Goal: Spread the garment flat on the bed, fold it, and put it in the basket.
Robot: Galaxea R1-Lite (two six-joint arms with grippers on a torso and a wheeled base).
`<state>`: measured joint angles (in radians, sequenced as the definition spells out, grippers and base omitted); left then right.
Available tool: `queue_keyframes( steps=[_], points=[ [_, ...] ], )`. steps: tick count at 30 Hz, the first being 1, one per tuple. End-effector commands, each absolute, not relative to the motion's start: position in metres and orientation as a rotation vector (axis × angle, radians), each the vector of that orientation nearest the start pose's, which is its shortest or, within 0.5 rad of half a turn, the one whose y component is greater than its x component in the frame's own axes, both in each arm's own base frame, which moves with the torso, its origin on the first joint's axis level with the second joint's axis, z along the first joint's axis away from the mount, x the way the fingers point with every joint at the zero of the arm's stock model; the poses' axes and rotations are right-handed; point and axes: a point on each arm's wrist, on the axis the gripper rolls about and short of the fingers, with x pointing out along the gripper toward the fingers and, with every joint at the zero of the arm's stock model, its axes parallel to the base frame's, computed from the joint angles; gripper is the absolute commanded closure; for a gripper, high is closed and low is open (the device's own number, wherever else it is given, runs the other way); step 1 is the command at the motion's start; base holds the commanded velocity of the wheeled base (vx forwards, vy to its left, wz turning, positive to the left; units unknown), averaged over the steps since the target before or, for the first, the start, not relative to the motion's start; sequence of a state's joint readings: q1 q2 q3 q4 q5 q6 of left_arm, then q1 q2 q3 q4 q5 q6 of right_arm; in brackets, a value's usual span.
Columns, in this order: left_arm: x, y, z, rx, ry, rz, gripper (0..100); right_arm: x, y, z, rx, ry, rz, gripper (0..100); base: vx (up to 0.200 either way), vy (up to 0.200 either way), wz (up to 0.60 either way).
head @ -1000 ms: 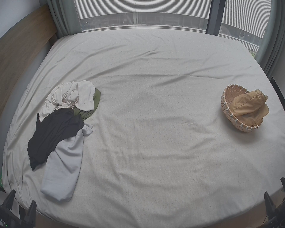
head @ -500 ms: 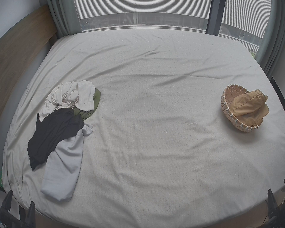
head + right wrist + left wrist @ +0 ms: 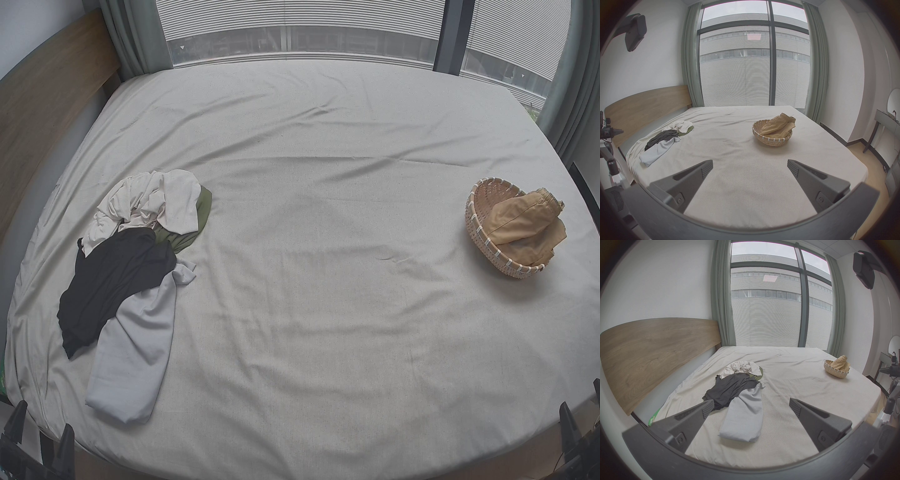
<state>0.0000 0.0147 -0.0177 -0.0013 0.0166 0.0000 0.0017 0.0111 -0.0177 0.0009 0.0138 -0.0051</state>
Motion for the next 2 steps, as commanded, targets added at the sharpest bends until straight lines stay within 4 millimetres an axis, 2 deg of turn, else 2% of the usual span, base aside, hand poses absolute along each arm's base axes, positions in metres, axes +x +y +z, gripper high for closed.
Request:
queue_keyframes(
  steps=[1, 2],
  points=[
    [-0.0227, 0.0004, 0.0757, -0.002, 0.0, 0.018, 0, -0.0228, 0.0003, 0.0753, -0.006, 0.001, 0.015, 0, 0.0, 0.0, 0.0],
    [-0.0227, 0.0004, 0.0757, -0.002, 0.0, 0.017, 0, -0.0229, 0.0002, 0.0753, -0.006, 0.005, 0.017, 0, 0.0, 0.0, 0.0]
  ],
)
